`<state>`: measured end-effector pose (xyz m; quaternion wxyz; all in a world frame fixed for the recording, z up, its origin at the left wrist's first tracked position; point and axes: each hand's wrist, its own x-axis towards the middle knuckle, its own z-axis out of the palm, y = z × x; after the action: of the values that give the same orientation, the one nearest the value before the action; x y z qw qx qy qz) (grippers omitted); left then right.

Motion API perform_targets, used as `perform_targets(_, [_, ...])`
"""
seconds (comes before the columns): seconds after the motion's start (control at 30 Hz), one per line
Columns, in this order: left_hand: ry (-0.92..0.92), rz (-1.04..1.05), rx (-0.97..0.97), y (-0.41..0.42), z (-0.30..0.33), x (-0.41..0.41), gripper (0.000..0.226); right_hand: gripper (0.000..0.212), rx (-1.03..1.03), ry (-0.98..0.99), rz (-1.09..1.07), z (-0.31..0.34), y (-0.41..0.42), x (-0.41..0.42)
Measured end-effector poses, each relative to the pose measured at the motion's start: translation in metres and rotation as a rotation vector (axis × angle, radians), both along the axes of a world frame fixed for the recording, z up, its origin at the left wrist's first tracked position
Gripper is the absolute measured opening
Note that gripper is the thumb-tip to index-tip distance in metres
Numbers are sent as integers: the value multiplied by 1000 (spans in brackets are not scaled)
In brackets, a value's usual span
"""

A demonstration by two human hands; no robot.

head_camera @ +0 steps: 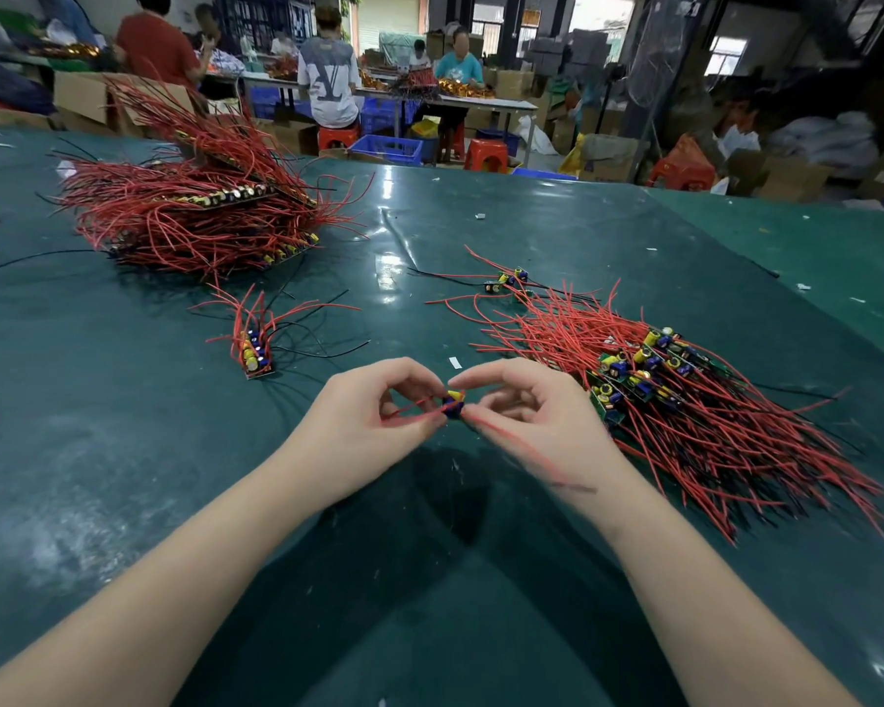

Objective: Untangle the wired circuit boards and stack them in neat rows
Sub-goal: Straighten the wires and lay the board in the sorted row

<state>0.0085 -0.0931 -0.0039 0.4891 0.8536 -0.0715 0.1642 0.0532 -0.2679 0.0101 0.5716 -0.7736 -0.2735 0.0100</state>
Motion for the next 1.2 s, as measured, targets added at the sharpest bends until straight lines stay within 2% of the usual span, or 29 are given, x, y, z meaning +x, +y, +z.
perform_targets(0.17, [-3, 7, -7, -1, -1, 0, 15, 35, -23, -2, 7, -1, 1, -3])
perform_targets(0.33, [14, -60, -25, -4, 2, -4, 30, 34, 65, 85, 8, 1, 1, -2])
perform_targets(0.47, [59, -97, -29, -8, 2, -5, 30, 35, 82, 123, 15, 0, 0, -1])
perform_targets(0.63, [61, -94, -42, -9, 1, -4, 26, 24, 42, 182, 35, -1, 0, -1])
perform_targets(0.73, [54, -88, -69, -9, -1, -3, 22, 12, 51, 306, 71, -1, 0, -1])
perform_targets(0.83, [44, -88, -99, -9, -2, -4, 18, 9, 118, 422, 109, -1, 0, -2])
perform_targets(1.0, [87, -87, -209, -7, 0, -3, 16, 15, 208, 509, 139, 1, 0, -2])
perform_targets(1.1, [103, -96, -248, -8, 1, -3, 13, 24, 165, 489, 175, 0, 0, -5])
perform_targets(1.2, [102, -76, -237, -9, 1, -3, 14, 22, 113, 452, 180, -1, 1, -6])
